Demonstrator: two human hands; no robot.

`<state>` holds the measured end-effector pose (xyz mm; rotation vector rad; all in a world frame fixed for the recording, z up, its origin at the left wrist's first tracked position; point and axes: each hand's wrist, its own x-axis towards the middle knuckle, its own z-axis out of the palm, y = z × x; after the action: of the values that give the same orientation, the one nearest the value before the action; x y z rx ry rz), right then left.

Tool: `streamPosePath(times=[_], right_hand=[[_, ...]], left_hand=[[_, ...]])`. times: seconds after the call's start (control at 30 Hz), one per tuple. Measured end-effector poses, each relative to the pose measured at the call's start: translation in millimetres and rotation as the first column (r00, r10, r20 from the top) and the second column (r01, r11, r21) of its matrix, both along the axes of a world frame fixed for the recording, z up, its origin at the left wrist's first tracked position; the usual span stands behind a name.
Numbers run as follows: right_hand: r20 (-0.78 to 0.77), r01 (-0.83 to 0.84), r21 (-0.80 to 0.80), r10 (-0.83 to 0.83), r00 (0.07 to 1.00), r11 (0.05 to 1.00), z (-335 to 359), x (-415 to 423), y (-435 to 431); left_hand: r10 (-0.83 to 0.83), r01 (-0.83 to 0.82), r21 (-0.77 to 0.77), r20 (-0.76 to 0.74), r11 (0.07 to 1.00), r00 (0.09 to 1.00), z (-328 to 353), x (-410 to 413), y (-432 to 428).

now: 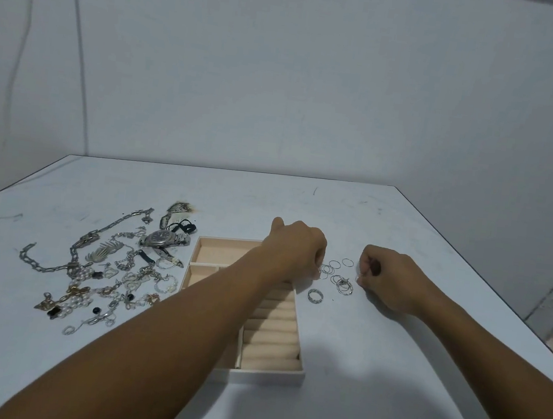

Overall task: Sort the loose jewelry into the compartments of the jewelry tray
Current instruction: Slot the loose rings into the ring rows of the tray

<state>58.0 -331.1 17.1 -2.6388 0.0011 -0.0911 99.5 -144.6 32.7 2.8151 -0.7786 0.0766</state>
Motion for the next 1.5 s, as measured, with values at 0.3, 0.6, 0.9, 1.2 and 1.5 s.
streamPosePath(times=[0.3, 0.6, 0.9, 1.2, 1.5], right_hand=[[0.060, 0.037, 0.128, -0.045, 0.997, 0.991, 15.9, -15.7, -3.7], [0.056, -0.073, 0.276, 0.060, 0.997, 0.958, 39.1, -34.4, 24.8], [0.086, -0.207, 0.238, 0.192, 0.978, 0.949, 40.7, -44.8, 67.9], [0.130, -0.231, 0.199, 0.208, 0.969, 0.952, 32.4, -45.3, 86.9], [0.127, -0.222, 0.156, 0.204, 0.971, 0.962, 29.9, -45.9, 84.4]], left_hand=[[0.001, 0.003, -0.144, 0.025, 0.990, 1.000, 21.5, -6.2, 19.5], [0.049, -0.057, -0.345, -0.033, 0.937, 0.998, 31.7, -32.1, 62.1], [0.118, -0.130, -0.494, -0.055, 0.860, 0.991, 25.1, -53.6, 111.1], [0.127, -0.142, -0.451, -0.065, 0.881, 0.990, 8.8, -60.2, 106.7], [0.063, -0.062, -0.332, -0.009, 0.941, 0.998, -4.5, -57.8, 90.9]])
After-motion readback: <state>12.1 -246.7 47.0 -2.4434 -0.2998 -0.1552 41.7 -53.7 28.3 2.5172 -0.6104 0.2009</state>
